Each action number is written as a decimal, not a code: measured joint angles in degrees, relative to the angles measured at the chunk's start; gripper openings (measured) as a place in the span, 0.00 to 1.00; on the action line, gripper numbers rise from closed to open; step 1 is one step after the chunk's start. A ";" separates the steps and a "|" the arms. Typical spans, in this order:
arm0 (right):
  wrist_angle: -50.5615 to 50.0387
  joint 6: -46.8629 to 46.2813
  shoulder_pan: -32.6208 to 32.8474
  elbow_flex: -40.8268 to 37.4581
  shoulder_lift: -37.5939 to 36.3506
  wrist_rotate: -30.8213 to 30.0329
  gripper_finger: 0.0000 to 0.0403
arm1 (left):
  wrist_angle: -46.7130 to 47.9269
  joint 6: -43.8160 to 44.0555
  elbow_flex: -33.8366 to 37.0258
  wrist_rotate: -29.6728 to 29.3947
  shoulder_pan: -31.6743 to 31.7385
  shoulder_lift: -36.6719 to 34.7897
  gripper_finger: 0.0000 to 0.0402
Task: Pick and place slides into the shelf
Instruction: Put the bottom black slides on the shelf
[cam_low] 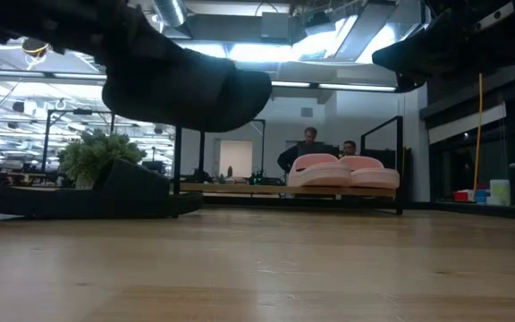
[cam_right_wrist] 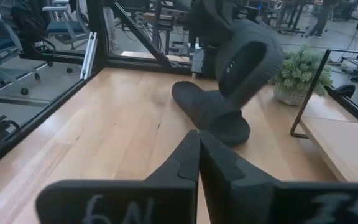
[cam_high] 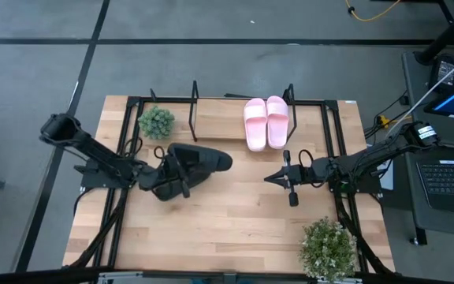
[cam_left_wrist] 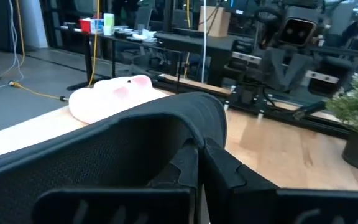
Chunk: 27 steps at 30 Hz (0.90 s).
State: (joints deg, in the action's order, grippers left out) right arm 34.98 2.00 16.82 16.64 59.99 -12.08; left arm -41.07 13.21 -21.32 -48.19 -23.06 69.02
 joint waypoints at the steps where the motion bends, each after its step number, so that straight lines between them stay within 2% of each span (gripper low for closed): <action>1: 0.00 0.00 0.00 0.00 0.00 0.00 0.03 | -0.32 0.17 0.00 0.78 0.85 0.35 0.00; 7: -0.02 -0.02 0.00 0.00 0.03 0.00 0.03 | -6.40 4.50 0.00 6.32 4.51 5.61 0.00; 15: 0.06 -0.30 0.00 0.00 3.56 0.00 0.03 | -27.77 4.75 -1.20 11.70 5.92 19.03 0.00; 19: 3.04 -0.29 0.00 0.00 7.33 0.00 0.03 | -27.90 5.70 -5.95 14.66 6.39 25.05 0.00; 27: 9.75 -0.22 0.97 0.00 11.89 1.39 0.03 | -27.99 -3.21 -14.04 16.08 8.59 30.54 0.00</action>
State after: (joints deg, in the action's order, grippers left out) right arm 44.74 1.78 17.79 16.64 71.88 -10.69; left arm -69.06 10.00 -35.36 -32.10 -14.47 99.56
